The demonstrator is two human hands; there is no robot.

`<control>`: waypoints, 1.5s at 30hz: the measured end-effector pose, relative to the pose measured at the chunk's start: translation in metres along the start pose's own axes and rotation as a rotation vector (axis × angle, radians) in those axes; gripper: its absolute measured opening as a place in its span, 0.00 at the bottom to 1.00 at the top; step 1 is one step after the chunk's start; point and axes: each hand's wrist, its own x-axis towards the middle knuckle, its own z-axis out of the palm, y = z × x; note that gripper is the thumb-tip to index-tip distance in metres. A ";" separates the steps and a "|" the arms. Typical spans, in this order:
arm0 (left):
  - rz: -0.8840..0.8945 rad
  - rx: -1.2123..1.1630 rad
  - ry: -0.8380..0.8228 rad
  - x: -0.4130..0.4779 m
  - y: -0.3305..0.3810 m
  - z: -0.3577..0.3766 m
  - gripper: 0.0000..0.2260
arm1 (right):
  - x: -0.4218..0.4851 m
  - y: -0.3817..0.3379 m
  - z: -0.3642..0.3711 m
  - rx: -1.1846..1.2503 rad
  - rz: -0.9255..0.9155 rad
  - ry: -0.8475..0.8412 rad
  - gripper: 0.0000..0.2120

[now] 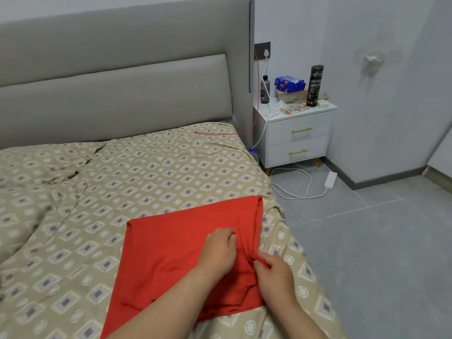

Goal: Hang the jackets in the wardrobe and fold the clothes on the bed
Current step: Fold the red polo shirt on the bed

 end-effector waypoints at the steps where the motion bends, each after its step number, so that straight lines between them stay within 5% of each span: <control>1: -0.051 -0.100 -0.048 0.009 0.013 0.005 0.12 | -0.005 0.002 0.007 -0.056 -0.060 0.007 0.12; 6: -0.334 -0.080 -0.124 0.039 0.025 0.024 0.25 | -0.016 0.000 0.019 -0.093 -0.151 -0.064 0.10; 12: -0.208 0.134 -0.105 0.056 -0.003 0.011 0.07 | -0.020 -0.011 0.033 -0.183 -0.291 -0.208 0.12; 19: -0.450 -0.537 0.159 0.028 -0.087 -0.047 0.10 | -0.032 -0.056 0.091 -0.231 -0.455 -0.461 0.20; 25: -0.663 -0.772 0.241 -0.020 -0.197 -0.099 0.11 | -0.076 -0.098 0.155 -0.247 -0.546 -0.841 0.16; 28: -0.727 -0.943 0.222 -0.039 -0.215 -0.097 0.16 | -0.075 -0.085 0.141 -0.138 -0.517 -0.606 0.14; 31: -0.679 -0.801 0.218 -0.049 -0.211 -0.088 0.16 | -0.063 -0.055 0.121 -0.287 -0.513 -0.194 0.15; 34: -0.554 -0.658 0.186 -0.044 -0.193 -0.085 0.12 | -0.063 -0.039 0.120 -0.632 -0.322 -0.393 0.23; 38: -0.429 -0.700 0.260 -0.032 -0.172 -0.099 0.24 | -0.064 -0.039 0.129 -0.732 -0.382 -0.480 0.30; 42: -0.487 -0.696 0.326 -0.039 -0.194 -0.119 0.21 | -0.063 -0.039 0.131 -0.770 -0.454 -0.533 0.31; 45: -0.650 -0.726 0.318 -0.065 -0.217 -0.108 0.09 | -0.063 -0.039 0.131 -0.761 -0.465 -0.589 0.29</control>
